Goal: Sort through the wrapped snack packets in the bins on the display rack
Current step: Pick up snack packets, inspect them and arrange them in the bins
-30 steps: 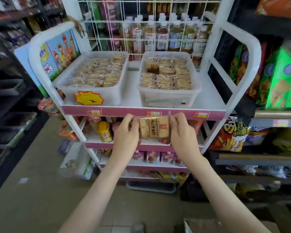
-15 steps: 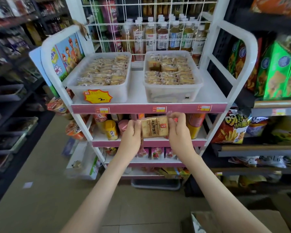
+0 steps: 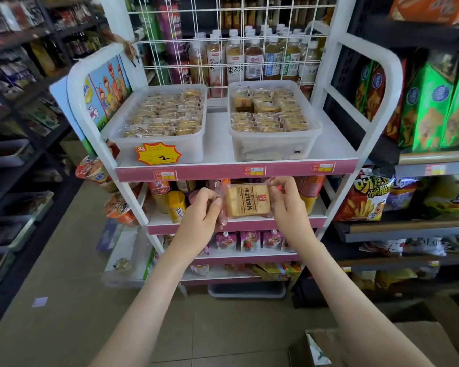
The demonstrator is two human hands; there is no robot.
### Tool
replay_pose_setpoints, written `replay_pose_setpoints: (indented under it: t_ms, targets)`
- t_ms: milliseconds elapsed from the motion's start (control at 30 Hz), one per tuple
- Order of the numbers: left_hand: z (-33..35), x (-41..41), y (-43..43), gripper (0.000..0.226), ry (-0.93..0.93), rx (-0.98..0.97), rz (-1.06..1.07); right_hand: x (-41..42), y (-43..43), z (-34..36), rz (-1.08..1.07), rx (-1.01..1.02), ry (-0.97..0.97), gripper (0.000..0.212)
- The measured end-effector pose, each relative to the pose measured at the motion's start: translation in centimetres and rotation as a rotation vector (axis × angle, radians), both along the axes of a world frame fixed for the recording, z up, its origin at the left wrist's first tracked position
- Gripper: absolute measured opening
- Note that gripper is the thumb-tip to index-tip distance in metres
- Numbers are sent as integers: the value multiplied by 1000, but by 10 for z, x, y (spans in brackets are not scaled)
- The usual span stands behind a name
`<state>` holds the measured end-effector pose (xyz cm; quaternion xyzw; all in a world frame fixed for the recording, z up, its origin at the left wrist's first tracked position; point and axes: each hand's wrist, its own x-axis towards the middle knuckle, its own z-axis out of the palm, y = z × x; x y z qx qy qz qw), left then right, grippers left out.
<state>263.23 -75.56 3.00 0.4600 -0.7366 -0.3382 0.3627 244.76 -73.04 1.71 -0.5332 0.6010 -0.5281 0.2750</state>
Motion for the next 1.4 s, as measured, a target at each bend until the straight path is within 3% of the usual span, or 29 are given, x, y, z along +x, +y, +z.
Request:
replay_pose_setpoints:
  t_ms: [200,433,833,967,1067,1167,1233,1300,1400]
  targets:
    - [-5,13,-2,17,87,14,-60,7,5,7,0,14,-140,14]
    - [-8,21,-5,35,89,-15,-91,16,1,5,-89,107,-55,19]
    - [-1,30,-1,36,174,-27,-87,15,12,21,-47,87,-155,18]
    - [-4,29,-8,40,-16,-82,-15,15,12,28,6,80,-147,19]
    - [-2,22,-2,50,-151,-266,126,17,10,35,19,60,-146,17]
    - [4,9,13,72,-328,-511,39,25,9,44,66,47,-100,8]
    - [5,1,17,80,-454,-570,19,33,10,48,132,44,-68,6]
    - [6,-3,14,76,-410,-519,35,38,12,52,199,31,-71,6]
    - [12,-4,11,62,-168,-325,43,37,14,52,197,-41,-197,9]
